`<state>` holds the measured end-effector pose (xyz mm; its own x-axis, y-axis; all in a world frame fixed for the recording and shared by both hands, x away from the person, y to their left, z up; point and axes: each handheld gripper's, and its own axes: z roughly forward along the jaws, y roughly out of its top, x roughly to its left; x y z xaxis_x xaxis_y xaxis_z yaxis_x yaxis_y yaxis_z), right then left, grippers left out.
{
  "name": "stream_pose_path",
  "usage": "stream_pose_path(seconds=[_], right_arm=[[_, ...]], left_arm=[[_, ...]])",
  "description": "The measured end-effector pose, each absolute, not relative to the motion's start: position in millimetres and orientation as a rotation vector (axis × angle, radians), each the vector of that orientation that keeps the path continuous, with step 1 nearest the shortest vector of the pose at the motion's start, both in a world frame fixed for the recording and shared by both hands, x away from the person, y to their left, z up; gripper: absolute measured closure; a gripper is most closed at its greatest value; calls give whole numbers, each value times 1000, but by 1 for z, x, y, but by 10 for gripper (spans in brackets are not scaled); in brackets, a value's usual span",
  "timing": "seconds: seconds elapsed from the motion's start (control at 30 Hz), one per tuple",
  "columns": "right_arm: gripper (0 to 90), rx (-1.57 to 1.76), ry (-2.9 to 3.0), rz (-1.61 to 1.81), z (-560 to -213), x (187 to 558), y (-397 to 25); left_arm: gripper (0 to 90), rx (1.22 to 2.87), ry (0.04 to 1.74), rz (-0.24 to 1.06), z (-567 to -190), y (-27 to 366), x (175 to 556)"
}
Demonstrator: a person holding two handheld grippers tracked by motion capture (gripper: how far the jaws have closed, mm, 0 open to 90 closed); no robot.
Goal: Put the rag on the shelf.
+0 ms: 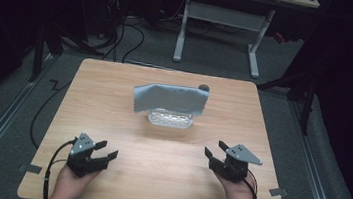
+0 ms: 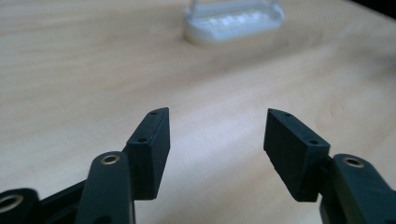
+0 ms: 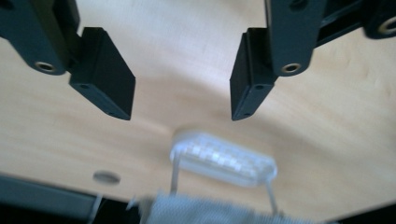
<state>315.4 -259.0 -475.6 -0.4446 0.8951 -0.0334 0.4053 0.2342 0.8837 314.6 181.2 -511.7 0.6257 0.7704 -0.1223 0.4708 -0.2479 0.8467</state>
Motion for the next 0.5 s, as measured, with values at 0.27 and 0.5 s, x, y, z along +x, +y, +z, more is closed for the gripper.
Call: stream_pose_path(seconds=[0.27, 0.5], right_arm=[[355, 1222, 2017, 1095, -512, 275, -262], [365, 1194, 2034, 1080, -518, 281, -261]], left_arm=[[391, 1982, 921, 327, -521, 168, 301], [388, 1982, 929, 327, -523, 168, 304]])
